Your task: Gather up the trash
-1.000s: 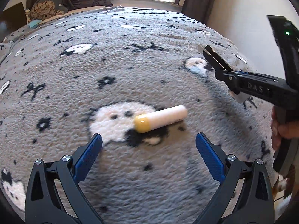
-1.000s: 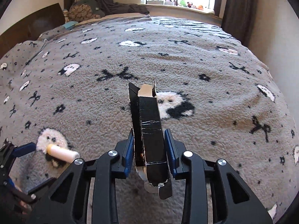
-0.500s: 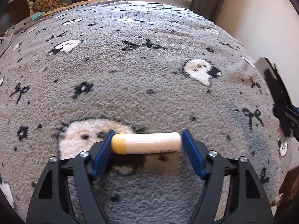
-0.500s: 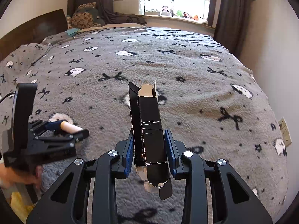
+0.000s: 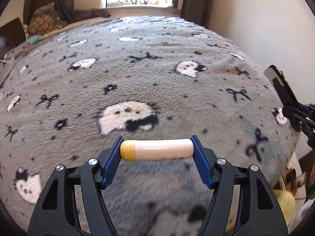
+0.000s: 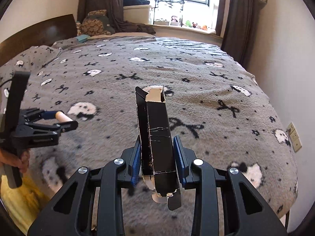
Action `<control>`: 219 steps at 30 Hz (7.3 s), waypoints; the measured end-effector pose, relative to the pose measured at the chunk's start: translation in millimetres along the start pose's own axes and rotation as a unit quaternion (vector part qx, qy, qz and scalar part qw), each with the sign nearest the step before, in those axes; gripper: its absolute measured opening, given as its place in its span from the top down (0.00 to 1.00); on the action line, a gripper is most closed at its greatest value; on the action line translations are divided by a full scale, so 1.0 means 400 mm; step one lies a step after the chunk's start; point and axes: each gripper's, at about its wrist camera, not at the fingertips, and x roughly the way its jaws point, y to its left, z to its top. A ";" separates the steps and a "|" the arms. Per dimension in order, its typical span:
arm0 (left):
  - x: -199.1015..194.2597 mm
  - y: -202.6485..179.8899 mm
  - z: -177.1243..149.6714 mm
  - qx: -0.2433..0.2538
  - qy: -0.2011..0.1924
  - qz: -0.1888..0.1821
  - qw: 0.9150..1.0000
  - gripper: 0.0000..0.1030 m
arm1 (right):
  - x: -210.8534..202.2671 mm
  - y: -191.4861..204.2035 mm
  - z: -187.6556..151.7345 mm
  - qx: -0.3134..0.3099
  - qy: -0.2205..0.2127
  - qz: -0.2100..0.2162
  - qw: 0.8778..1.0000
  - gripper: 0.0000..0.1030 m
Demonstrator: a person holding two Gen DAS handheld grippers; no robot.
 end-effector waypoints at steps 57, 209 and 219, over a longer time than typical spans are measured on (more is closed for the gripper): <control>0.049 0.080 -0.794 -0.045 0.185 -0.016 0.982 0.37 | 0.152 0.464 -0.603 0.004 0.221 0.166 0.961 0.67; -0.628 0.070 -0.285 -0.049 -0.239 0.082 0.966 0.08 | -0.465 0.262 -0.105 0.054 -0.193 -0.025 0.979 0.03; -0.628 0.073 -0.288 -0.051 -0.238 0.085 0.966 0.08 | -0.466 0.263 -0.109 0.053 -0.192 -0.026 0.980 0.03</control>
